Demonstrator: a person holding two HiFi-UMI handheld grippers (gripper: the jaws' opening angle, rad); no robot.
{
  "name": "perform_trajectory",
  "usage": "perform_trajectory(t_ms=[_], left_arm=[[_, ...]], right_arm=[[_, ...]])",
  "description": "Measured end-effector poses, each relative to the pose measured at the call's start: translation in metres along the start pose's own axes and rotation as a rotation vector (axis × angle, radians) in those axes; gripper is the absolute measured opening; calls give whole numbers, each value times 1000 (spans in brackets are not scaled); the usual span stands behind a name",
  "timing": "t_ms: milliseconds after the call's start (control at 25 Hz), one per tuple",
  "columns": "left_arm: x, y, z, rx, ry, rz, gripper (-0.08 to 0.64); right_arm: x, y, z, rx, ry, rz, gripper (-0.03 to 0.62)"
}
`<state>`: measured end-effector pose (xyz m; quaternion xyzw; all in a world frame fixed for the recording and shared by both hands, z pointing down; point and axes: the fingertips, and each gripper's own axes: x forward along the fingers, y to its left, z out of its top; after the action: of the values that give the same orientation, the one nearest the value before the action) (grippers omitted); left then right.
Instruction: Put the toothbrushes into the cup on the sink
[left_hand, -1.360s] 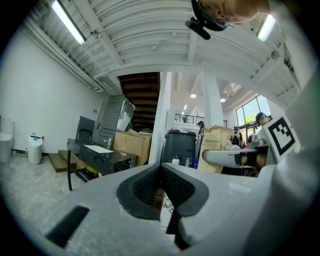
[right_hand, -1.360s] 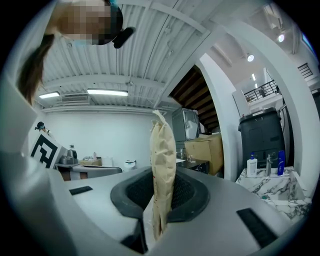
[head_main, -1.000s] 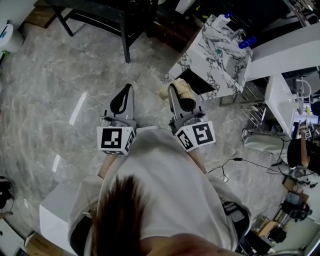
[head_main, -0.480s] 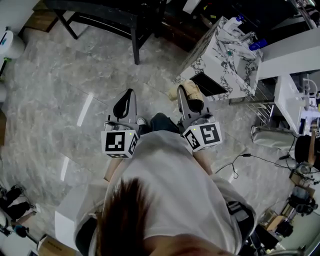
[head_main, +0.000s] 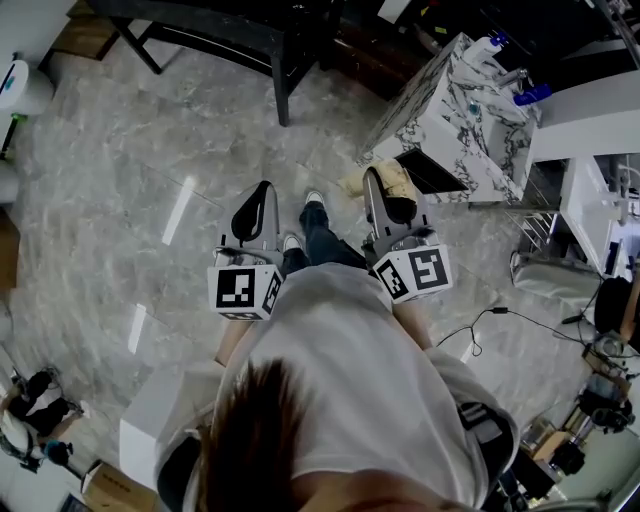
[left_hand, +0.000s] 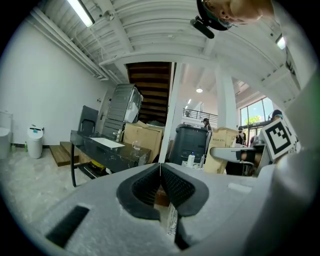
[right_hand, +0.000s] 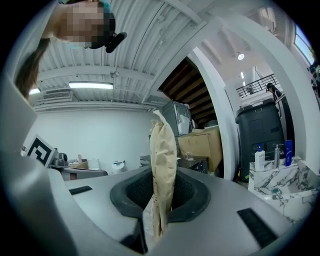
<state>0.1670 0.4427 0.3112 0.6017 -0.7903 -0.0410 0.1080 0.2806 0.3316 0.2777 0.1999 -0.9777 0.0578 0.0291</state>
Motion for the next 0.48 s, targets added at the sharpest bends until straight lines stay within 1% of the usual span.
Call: perform_trajectory(t_ms=[240, 480], left_arm=[[42, 13, 10, 1, 0, 20, 15], [92, 20, 28, 27, -17, 5, 15]], right_arm=[[36, -26, 6, 7, 1, 18, 52], [80, -61, 20, 2, -5, 36, 52]])
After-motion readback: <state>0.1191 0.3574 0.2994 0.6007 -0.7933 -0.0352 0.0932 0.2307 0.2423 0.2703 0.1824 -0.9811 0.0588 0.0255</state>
